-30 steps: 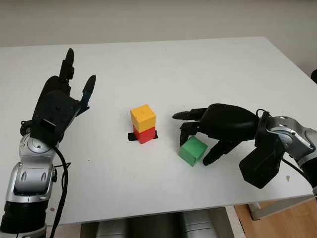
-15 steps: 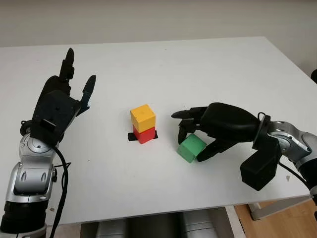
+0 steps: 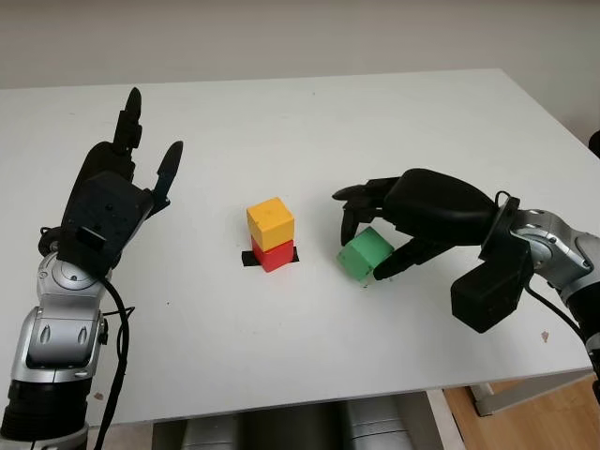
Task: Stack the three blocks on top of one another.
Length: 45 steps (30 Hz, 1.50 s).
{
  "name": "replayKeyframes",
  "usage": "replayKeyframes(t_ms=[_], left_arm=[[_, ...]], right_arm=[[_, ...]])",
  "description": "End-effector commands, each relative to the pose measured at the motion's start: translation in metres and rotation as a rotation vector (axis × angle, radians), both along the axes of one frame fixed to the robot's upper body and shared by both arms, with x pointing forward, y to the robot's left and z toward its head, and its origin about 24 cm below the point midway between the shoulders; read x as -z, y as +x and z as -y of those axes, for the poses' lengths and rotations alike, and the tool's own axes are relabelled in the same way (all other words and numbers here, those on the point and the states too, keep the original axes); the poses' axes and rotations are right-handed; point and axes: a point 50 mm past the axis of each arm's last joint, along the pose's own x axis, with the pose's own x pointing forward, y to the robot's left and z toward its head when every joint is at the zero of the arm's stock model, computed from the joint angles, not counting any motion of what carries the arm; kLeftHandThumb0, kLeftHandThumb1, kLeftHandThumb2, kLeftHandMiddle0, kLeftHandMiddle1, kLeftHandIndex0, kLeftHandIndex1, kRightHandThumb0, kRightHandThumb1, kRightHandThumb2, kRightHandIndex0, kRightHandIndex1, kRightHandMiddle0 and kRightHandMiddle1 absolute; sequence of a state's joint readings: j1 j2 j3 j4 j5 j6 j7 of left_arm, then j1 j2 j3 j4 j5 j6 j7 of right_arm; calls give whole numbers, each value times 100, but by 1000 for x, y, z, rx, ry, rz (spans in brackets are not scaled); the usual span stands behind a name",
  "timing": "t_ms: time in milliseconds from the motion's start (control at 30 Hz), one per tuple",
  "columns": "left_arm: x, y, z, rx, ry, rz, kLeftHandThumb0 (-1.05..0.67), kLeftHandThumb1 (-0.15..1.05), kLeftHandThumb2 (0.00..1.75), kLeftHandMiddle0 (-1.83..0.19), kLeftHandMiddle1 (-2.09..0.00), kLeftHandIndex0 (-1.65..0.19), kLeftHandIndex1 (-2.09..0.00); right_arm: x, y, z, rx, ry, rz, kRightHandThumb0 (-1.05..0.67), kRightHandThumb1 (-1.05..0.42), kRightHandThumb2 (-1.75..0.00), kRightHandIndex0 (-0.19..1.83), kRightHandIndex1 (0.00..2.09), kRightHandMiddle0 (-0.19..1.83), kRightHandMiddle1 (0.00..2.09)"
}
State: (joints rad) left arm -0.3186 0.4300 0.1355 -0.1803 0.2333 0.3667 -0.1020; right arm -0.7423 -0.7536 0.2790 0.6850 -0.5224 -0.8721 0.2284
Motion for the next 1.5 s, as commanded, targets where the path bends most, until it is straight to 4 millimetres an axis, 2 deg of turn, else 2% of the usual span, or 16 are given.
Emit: replayKeyframes(t_ms=[0, 100, 233, 467, 667, 833, 1033, 1467], left_arm=[[-7, 1, -2, -2, 18, 25, -78, 105, 66, 17, -5, 13, -5], [-7, 1, -2, -3, 18, 24, -78, 105, 66, 17, -5, 13, -5], [-7, 1, -3, -6, 18, 18, -80, 105, 67, 16, -6, 13, -5], [-7, 0, -2, -4, 14, 27, -80, 105, 67, 16, -5, 13, -5], [-6, -1, -3, -11, 11, 20, -80, 105, 67, 16, -5, 12, -5], [-5, -1, -4, -14, 7, 19, -80, 105, 67, 16, -5, 12, -6], [-5, -2, -4, -17, 4, 19, -80, 105, 66, 17, -5, 13, -5], [-5, -3, -3, -19, -1, 21, -77, 105, 64, 18, -5, 13, -5]], right_arm=[[-23, 6, 5, 37, 47, 31, -46, -94, -6, 43, 8, 44, 130], [-37, 13, 9, 96, 101, 9, -46, -93, -5, 44, 7, 47, 124], [-50, 23, 10, 137, 283, -77, -44, -92, -5, 43, 6, 50, 118], [-63, 37, -8, 139, 513, -212, -52, -93, -5, 43, 6, 54, 124], [-58, 43, -33, 83, 721, -413, -44, -95, -6, 36, 3, 39, 153], [-49, 45, -56, 40, 800, -552, -45, -98, -6, 31, 0, 31, 170], [-40, 48, -73, 35, 816, -629, -42, -99, -6, 31, 0, 26, 168], [-22, 52, -98, -3, 851, -752, -46, -97, -5, 34, 3, 33, 163]])
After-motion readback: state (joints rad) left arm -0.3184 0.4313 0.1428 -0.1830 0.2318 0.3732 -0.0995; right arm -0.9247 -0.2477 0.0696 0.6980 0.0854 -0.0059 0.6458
